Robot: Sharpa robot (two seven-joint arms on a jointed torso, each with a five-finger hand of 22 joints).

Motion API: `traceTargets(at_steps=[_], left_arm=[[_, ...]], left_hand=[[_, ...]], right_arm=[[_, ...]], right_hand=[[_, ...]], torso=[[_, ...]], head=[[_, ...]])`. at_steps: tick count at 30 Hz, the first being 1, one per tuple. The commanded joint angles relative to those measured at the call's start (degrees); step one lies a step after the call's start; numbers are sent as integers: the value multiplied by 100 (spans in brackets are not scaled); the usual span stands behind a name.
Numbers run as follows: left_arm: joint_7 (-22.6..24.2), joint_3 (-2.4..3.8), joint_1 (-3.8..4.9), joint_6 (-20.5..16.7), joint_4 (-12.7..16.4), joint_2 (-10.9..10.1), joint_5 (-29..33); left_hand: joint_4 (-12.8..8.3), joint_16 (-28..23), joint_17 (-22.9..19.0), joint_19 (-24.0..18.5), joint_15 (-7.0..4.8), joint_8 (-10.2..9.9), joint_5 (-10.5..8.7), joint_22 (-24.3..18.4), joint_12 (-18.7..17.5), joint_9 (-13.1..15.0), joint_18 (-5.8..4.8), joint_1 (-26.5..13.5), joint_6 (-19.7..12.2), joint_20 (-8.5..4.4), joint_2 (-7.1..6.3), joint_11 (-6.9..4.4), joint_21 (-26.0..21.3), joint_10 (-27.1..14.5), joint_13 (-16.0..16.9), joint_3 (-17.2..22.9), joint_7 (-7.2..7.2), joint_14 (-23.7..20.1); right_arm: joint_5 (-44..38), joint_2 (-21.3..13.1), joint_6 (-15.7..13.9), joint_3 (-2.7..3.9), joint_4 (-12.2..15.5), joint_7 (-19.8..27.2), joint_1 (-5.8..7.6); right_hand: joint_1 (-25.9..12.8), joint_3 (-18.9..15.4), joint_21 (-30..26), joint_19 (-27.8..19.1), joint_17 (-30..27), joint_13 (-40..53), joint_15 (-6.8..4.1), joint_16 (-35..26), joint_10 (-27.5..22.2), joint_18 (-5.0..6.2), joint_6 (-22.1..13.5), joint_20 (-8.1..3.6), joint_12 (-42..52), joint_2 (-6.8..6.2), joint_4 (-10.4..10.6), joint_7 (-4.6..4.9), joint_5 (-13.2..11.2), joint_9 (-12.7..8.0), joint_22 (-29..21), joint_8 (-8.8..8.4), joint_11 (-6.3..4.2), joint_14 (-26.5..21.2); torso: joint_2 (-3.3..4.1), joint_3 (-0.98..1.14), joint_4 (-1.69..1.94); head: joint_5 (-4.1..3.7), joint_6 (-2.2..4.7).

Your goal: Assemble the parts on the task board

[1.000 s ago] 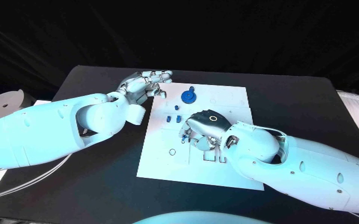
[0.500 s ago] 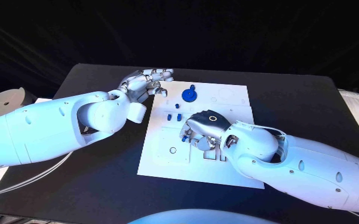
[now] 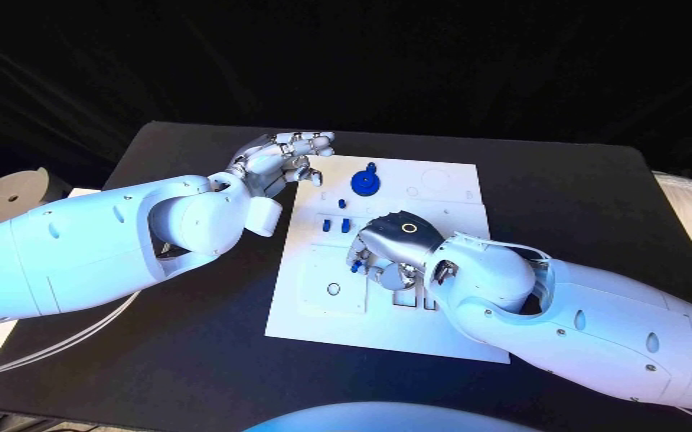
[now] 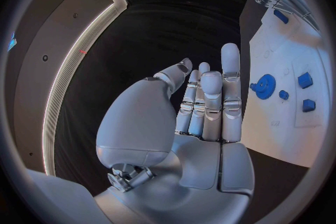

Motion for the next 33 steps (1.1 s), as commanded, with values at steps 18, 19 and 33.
traceTargets(at_steps=[18,19,33], left_arm=[[1,3,2,125,35,-14,-25],[-1,3,2,125,35,-15,-25],[-27,3,1,131,15,-22,-25]], left_hand=[[9,15,-5,6,8,-21,37,-7,39,0,100,-45,-38,53,-9,9,-26,-31,-10,-27,16,-27],[9,15,-5,6,8,-21,37,-7,39,0,100,-45,-38,53,-9,9,-26,-31,-10,-27,16,-27],[8,16,-13,5,9,-21,39,-9,46,0,102,-49,-43,55,-3,9,-29,-40,-10,-31,16,-32]], right_arm=[[-382,143,266,-98,-96,-367,-9],[-380,141,241,-99,-98,-372,-9],[-333,-177,-713,-75,194,-233,-9]], right_hand=[[-253,-78,-116,82,568,-91,76,-72,-401,131,-324,20,-56,-138,-9,123,9,-78,466,-63,92,405],[-296,-92,-183,38,510,-99,99,-114,-539,151,-433,37,-57,-190,3,141,8,-107,382,-61,121,390],[-406,-416,-806,-284,261,-42,192,-300,-1283,331,-823,168,165,-429,61,147,11,-264,-371,-16,233,320]], torso=[[-6,-3,-1],[-6,-4,-2],[1,5,-4]], head=[[-7,-12],[-7,-11],[-43,22]])
